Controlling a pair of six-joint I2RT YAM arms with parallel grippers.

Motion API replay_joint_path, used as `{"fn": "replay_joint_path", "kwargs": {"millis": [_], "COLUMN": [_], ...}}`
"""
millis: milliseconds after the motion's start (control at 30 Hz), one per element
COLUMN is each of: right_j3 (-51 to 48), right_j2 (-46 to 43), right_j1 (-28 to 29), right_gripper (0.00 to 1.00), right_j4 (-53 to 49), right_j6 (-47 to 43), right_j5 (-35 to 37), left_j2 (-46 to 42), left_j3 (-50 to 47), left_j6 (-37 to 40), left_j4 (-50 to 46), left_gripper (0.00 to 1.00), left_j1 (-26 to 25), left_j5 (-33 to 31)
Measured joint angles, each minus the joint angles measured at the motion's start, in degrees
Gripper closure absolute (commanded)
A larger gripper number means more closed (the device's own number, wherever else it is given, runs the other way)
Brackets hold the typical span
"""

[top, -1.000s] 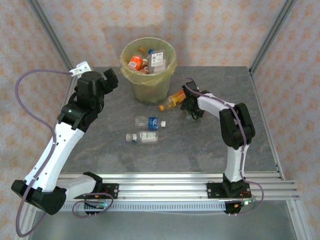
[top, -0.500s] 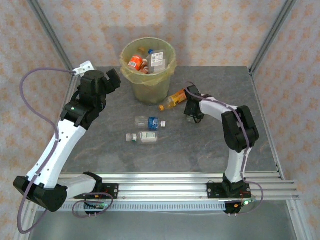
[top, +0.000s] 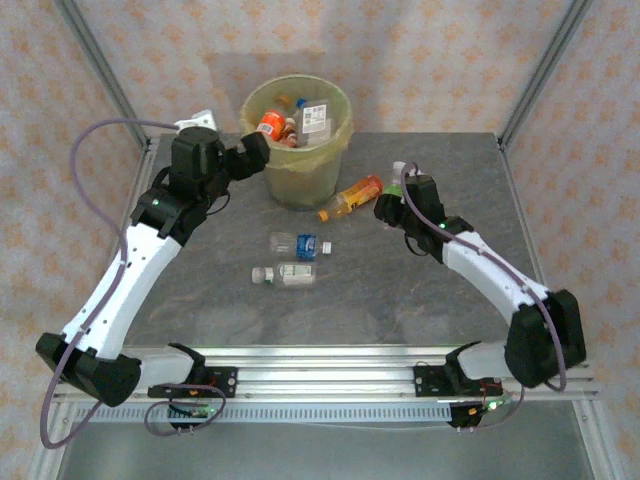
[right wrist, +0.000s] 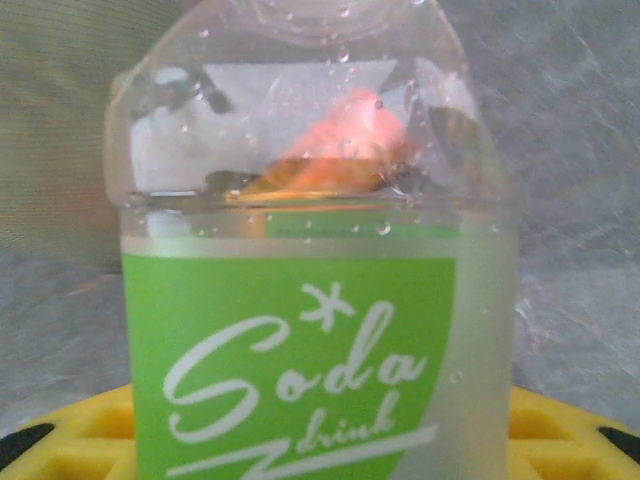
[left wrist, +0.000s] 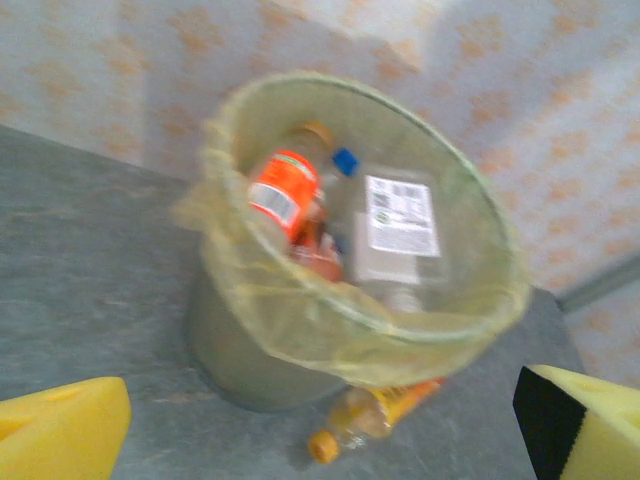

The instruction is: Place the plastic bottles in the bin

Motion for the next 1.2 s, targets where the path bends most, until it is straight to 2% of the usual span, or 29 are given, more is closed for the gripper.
{"fn": "replay_joint_path", "kwargs": {"millis": [233,467,600,800,967,1200], "right_j3": [-4.22,-6.25,-6.25,-6.25,-6.25,-6.25], "right_j2": [-8.55,-11.96,-12.2,-12.2,-12.2,-12.22], "right_j1": [3.98,5.44,5.92,6.64,7.06,7.19], "right_gripper": [0.65,0.64,0.64,0.64,0.64,0.64], "right_j4": [8.26,13.81,15.54,16.55,16.76,16.68], "right_j6": [-4.04,-6.01,-6.49,-7.04,-7.32,-7.91], "right_j5": [-4.92,-9.2,-10.97,-12.59,-12.98,-13.53], "left_j2": [9.75,19.04,23.61,28.79,32.7,35.85], "left_j3": [9.33,18.99,25.03,31.52,35.3,37.51], "left_j6": [1.33,2.95,4.37,5.49,5.35,4.96], "left_j4": [0.26,-0.81,-3.34,-6.88,-8.52,-10.38], "left_gripper": [0.0,0.0,0.08,0.26,0.29,0.45], "left_j1": [-7.3,-11.15,-12.92,-14.05,-14.05,-14.05], "left_j5": [10.34,19.23,22.38,24.72,25.86,26.8]}}
